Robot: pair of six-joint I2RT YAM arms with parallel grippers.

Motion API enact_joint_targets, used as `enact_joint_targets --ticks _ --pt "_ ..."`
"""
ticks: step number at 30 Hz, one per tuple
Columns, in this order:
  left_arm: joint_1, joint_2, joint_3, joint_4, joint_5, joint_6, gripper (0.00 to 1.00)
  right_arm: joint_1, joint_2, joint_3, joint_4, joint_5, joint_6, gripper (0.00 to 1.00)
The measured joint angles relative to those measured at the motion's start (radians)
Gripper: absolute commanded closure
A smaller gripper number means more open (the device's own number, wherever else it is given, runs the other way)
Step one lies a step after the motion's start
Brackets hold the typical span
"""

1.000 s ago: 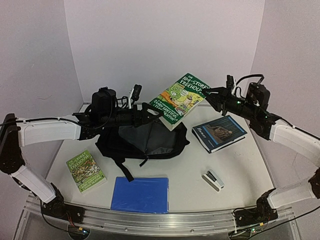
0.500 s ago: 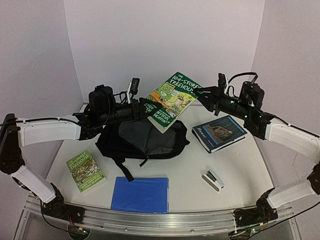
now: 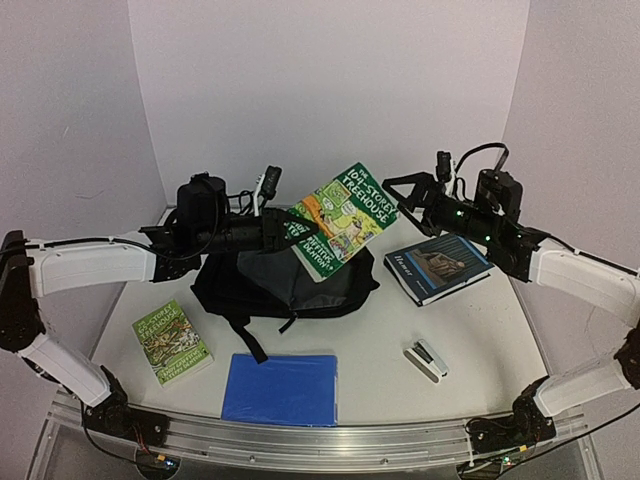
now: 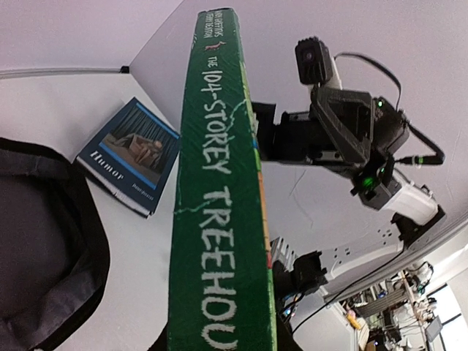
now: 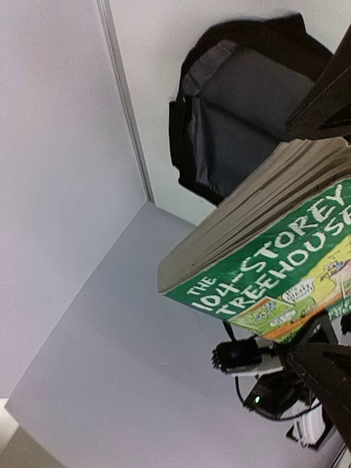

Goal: Pack the student bag
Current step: Place the book in the student bag.

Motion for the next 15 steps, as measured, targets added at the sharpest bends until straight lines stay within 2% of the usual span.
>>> enact_joint_targets --ticks 4,9,15 --pt "0.0 -0.067 -0.012 -0.141 0.048 0.081 1.0 -0.012 0.042 0.041 -0.102 -0.041 -0.165 0.02" --pt "0.001 -0.132 -0.001 -0.284 0.145 0.147 1.0 -0.018 0.096 0.062 -0.166 -0.265 -0.282 0.02" --pt "-0.002 -0.132 0.043 -0.389 0.224 0.194 1.0 -0.003 0.097 0.062 -0.203 -0.501 -0.337 0.02"
